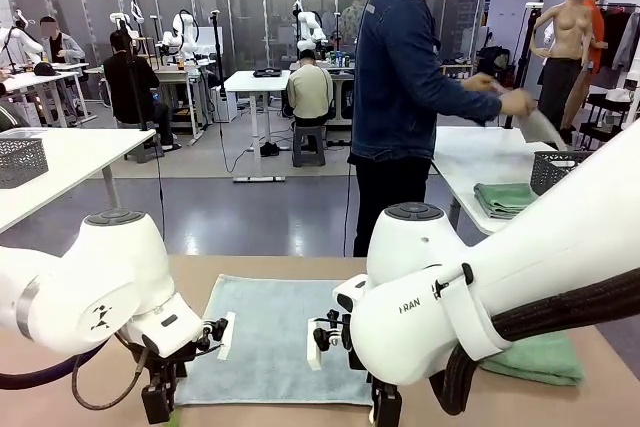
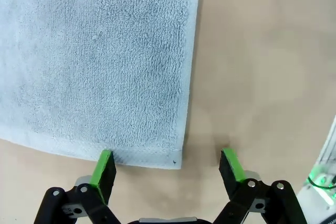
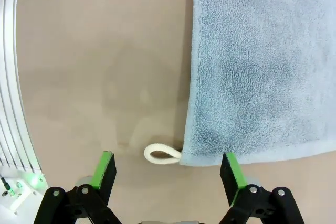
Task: Fold the towels and place them in the basket.
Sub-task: When a person lays out a Towel with hook on the table, fold it in half twice.
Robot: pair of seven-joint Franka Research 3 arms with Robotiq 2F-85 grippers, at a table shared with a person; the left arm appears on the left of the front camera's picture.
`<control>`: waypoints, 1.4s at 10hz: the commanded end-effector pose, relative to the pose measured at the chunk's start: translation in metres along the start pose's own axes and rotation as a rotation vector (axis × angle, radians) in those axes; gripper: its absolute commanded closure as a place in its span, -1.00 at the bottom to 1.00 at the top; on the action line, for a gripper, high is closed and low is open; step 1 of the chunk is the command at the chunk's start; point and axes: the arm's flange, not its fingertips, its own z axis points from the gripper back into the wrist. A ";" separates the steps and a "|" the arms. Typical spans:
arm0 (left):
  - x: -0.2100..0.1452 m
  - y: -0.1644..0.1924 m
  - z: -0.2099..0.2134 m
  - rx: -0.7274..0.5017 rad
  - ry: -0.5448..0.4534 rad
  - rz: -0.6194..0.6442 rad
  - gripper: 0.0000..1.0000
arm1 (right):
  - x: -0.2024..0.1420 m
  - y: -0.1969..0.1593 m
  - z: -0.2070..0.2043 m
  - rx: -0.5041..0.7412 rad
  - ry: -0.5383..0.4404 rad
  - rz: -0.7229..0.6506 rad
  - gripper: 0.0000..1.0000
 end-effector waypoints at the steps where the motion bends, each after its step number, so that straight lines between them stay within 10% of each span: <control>1: -0.012 -0.015 -0.006 0.016 -0.015 -0.023 -1.00 | 0.001 -0.007 -0.006 0.011 -0.009 0.012 -1.00; 4: -0.012 -0.015 -0.007 0.003 -0.012 -0.017 -1.00 | 0.001 -0.009 -0.011 0.015 0.003 -0.004 -1.00; 9: -0.015 -0.016 -0.009 0.001 -0.009 -0.027 0.40 | 0.002 -0.014 -0.016 -0.009 0.033 -0.042 -1.00; 10: -0.016 -0.016 -0.010 0.001 -0.010 -0.025 0.24 | 0.003 -0.016 -0.018 -0.026 0.030 -0.060 -0.79; 11: -0.016 -0.016 -0.011 0.000 -0.008 -0.025 1.00 | 0.003 -0.018 -0.018 -0.029 0.027 -0.066 0.03; 13: -0.015 -0.018 -0.011 0.006 -0.008 -0.029 1.00 | 0.001 -0.018 -0.016 -0.028 0.016 -0.067 1.00; 14: -0.014 -0.018 -0.010 0.008 -0.007 -0.030 1.00 | 0.001 -0.018 -0.015 -0.028 0.013 -0.066 1.00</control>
